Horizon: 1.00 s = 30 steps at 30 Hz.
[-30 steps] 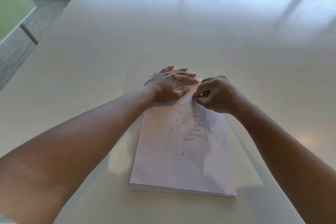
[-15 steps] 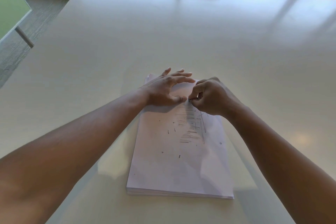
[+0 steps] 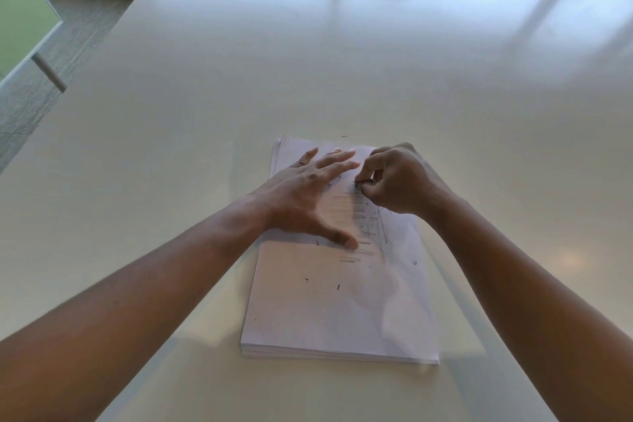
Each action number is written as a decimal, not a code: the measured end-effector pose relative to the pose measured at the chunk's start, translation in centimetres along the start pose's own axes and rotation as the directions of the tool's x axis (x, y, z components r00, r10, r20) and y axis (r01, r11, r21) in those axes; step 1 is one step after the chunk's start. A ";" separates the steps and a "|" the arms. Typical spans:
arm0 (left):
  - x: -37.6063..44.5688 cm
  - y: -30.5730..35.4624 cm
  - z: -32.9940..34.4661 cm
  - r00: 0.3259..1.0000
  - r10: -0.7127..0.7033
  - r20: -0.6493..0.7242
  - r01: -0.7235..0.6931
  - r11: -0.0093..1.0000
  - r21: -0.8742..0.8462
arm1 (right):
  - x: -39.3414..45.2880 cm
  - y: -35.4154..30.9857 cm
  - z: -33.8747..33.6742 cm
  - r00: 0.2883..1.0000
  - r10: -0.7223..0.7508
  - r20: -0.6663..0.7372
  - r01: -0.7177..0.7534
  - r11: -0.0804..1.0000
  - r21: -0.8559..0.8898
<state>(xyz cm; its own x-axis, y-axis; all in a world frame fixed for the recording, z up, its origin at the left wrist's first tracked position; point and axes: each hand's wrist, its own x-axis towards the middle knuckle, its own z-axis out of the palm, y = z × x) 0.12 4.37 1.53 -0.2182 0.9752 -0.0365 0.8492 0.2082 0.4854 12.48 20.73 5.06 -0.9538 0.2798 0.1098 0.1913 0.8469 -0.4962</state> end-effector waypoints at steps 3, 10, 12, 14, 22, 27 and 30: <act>-0.4 0.0 0.2 1.000 -0.008 -0.006 0.008 0.999 0.045 | 0.1 0.0 0.0 1.000 0.001 -0.003 -0.001 1.000 -0.018; -0.9 0.2 0.4 1.000 -0.030 0.001 0.029 0.994 0.105 | 0.2 -0.1 0.4 0.999 0.035 -0.022 -0.036 0.998 -0.045; -0.8 0.1 0.5 0.999 -0.038 0.003 0.037 0.991 0.127 | 0.1 0.0 0.6 0.999 0.009 -0.045 -0.011 0.999 -0.045; -0.7 0.1 0.5 0.999 -0.047 0.017 0.044 0.988 0.145 | -0.3 0.0 1.0 0.997 -0.042 -0.058 0.043 0.999 0.011; -0.5 0.1 0.7 1.000 -0.029 0.005 0.028 0.985 0.173 | -0.8 -0.5 2.0 0.959 -0.281 -0.026 0.282 0.950 0.136; -0.8 0.6 0.2 0.999 -0.035 0.010 0.033 0.990 0.137 | -0.5 -0.4 2.7 0.951 -0.285 -0.122 0.297 0.951 0.090; -0.4 0.2 0.6 0.999 -0.044 0.015 0.041 0.985 0.169 | -1.6 -0.7 2.4 0.927 -0.375 0.007 0.371 0.919 0.132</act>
<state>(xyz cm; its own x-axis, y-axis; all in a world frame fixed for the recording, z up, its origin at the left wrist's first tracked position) 0.65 4.05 1.10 -0.2479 0.9662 -0.0712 0.9085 0.2574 0.3293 13.30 18.62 3.16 -0.9575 -0.0616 0.2819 -0.2088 0.8223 -0.5293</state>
